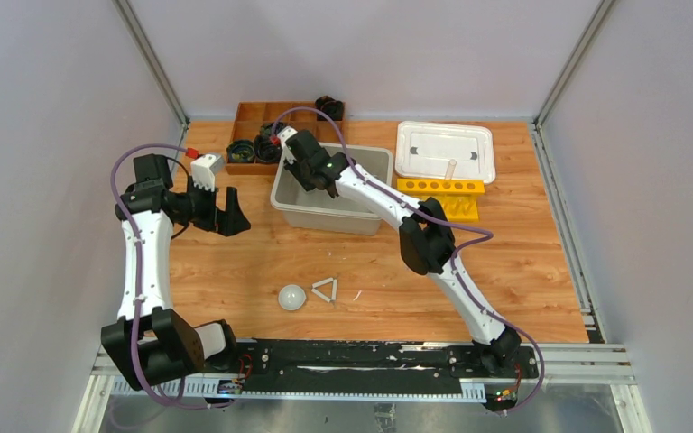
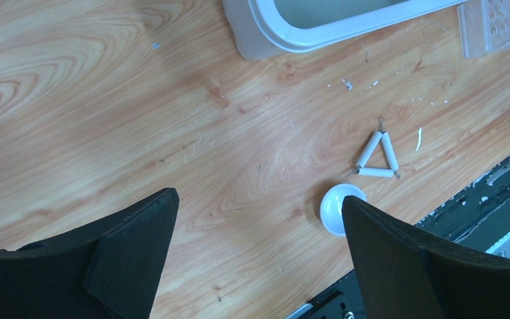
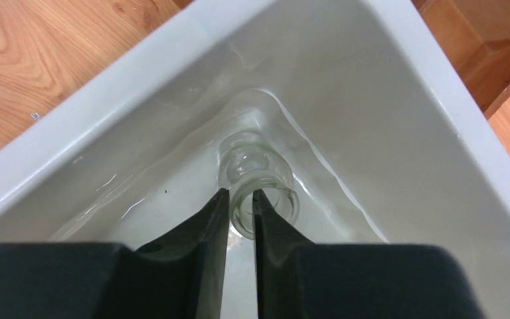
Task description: Organize the chemistry lab equipment
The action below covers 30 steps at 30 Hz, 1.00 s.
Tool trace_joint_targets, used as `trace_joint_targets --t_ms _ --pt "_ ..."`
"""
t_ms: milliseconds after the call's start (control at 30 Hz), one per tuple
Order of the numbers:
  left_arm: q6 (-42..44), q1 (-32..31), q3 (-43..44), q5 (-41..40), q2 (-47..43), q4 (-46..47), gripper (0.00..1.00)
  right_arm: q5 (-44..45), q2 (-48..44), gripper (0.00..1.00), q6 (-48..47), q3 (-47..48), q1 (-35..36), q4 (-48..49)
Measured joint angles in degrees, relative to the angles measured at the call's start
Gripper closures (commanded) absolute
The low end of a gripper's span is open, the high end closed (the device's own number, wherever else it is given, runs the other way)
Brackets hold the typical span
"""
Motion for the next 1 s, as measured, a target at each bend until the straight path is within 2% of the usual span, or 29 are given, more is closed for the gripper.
trace_joint_targets --t_ms 67,267,400,500,633,733,833,1000 --pt "0.0 0.0 0.0 0.2 0.0 0.0 0.0 -0.5 0.1 0.6 0.3 0.0 0.0 0.5" --pt "0.0 0.0 0.0 0.8 -0.4 0.0 0.0 -0.9 0.0 0.52 0.5 0.0 0.0 2.3" --pt "-0.1 0.0 0.0 1.0 -1.5 0.0 0.0 -1.0 -0.7 0.38 0.8 0.0 0.0 3.1" --pt "-0.3 0.0 0.0 1.0 -2.2 0.0 0.0 -1.2 -2.9 0.35 1.5 0.0 0.0 3.0" --pt "-0.7 0.0 0.0 1.0 -3.0 0.0 0.0 -2.1 -7.7 0.38 2.4 -0.4 0.0 3.0" --pt "-0.8 0.0 0.0 0.9 -3.5 0.0 0.0 -3.0 -13.3 0.51 4.1 -3.9 0.0 3.3" --pt "-1.0 0.0 0.0 0.7 -3.8 0.0 0.0 -4.3 -17.7 0.59 6.2 -7.6 0.0 3.3" --pt "-1.6 0.0 0.0 0.3 -4.1 0.0 0.0 -5.9 -17.7 0.65 8.9 -9.2 0.2 0.7"
